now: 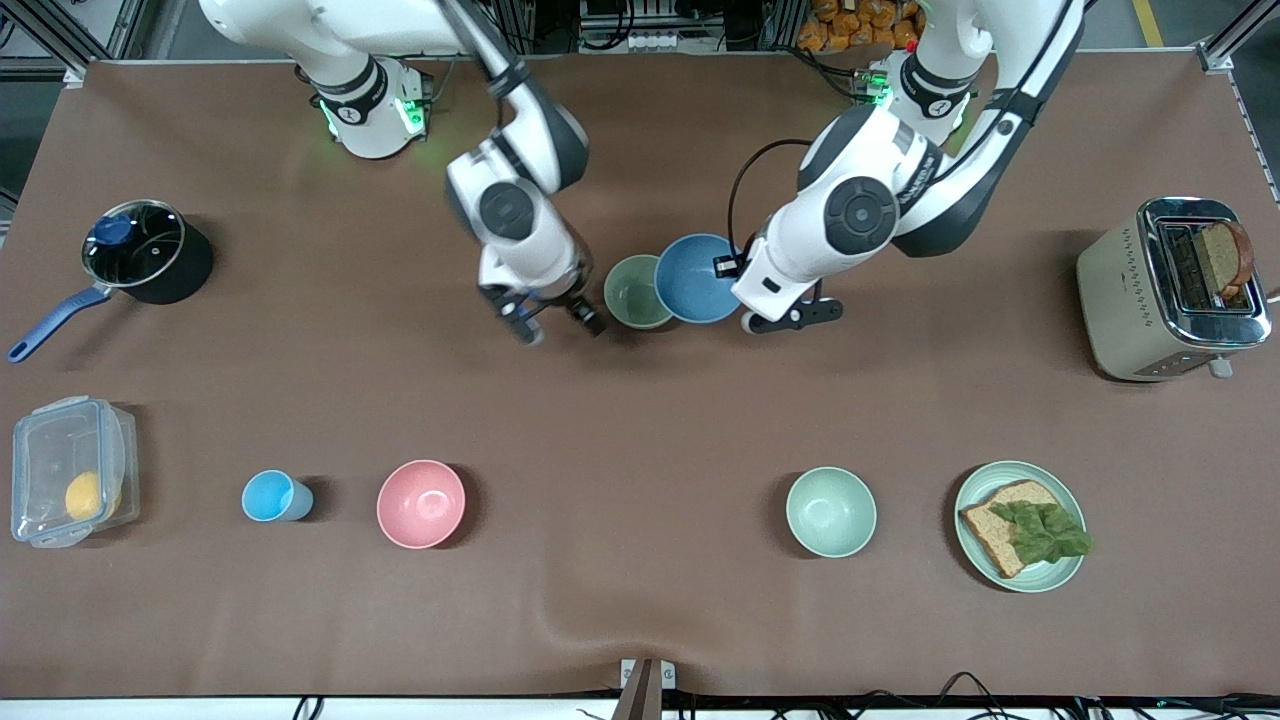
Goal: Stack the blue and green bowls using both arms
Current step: 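Set the green bowl down with the right gripper while the left brings the blue bowl, then lower the blue bowl into the green bowl with the left gripper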
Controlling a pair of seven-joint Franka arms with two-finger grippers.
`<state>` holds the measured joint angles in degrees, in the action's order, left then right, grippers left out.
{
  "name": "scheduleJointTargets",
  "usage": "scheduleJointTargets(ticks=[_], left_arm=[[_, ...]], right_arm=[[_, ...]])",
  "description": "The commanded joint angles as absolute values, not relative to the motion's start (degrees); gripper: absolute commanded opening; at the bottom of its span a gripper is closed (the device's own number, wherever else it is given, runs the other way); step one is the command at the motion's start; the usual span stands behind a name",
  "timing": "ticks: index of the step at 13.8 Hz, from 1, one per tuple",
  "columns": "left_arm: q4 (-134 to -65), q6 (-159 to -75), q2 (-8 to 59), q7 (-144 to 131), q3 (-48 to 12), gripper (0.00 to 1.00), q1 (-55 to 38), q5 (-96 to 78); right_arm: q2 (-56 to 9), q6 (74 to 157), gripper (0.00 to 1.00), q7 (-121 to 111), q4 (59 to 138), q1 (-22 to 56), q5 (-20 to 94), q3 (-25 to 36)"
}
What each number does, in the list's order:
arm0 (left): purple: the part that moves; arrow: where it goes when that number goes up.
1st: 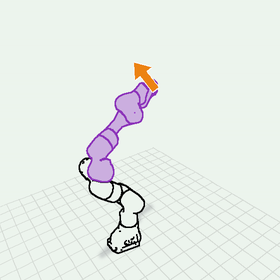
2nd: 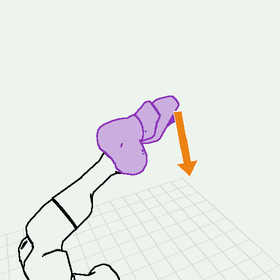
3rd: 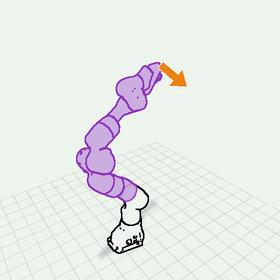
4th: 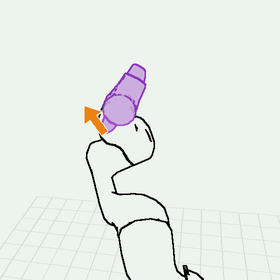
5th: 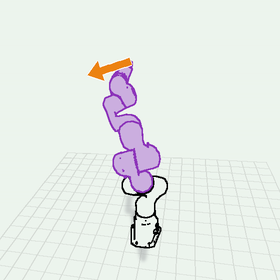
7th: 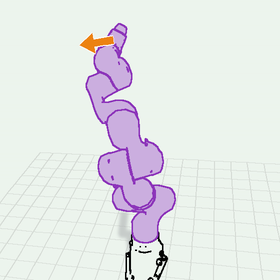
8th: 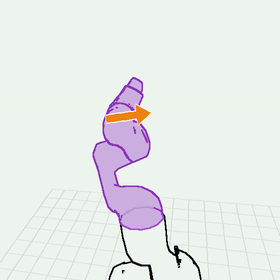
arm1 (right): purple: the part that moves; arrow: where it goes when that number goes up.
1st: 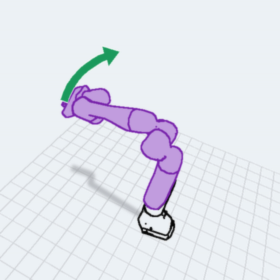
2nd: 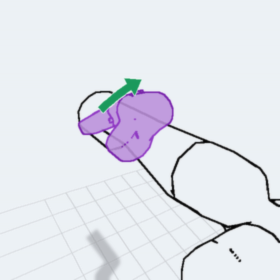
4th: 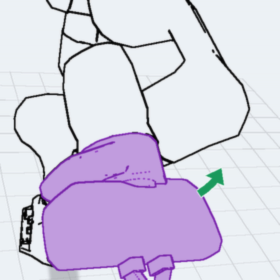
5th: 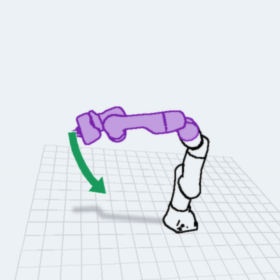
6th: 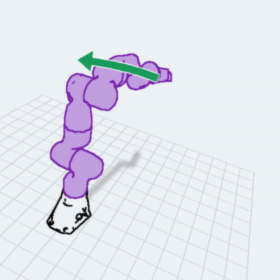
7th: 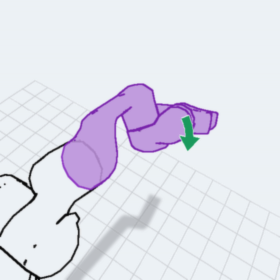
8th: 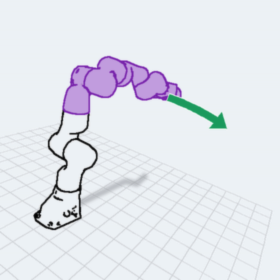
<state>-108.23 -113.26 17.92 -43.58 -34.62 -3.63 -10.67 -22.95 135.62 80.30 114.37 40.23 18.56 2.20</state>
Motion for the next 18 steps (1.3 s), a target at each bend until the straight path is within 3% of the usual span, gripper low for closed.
scheduleJointTargets(ticks=[1,4,8,18], left_arm=[[-108.3,-115.7,19.9,-44.6,-34.7,0.00,-4.3,-12.0],[-108.1,-120.0,22.9,-47.8,-34.5,0.00,-7.5,-11.0],[-107.4,-124.1,26.8,-49.6,-34.5,0.00,-9.1,-10.3],[-105.6,-125.9,32.8,-51.2,-34.2,0.00,-11.3,-6.9]], right_arm=[[-25.6,136.7,1.00,73.1,113.6,37.8,33.7,1.4],[-28.2,139.7,1.00,65.9,114.3,38.0,47.8,1.5],[-30.7,145.2,1.00,65.0,115.9,39.5,50.6,1.3],[-32.4,147.0,1.00,58.3,116.4,41.7,60.6,1.3]])
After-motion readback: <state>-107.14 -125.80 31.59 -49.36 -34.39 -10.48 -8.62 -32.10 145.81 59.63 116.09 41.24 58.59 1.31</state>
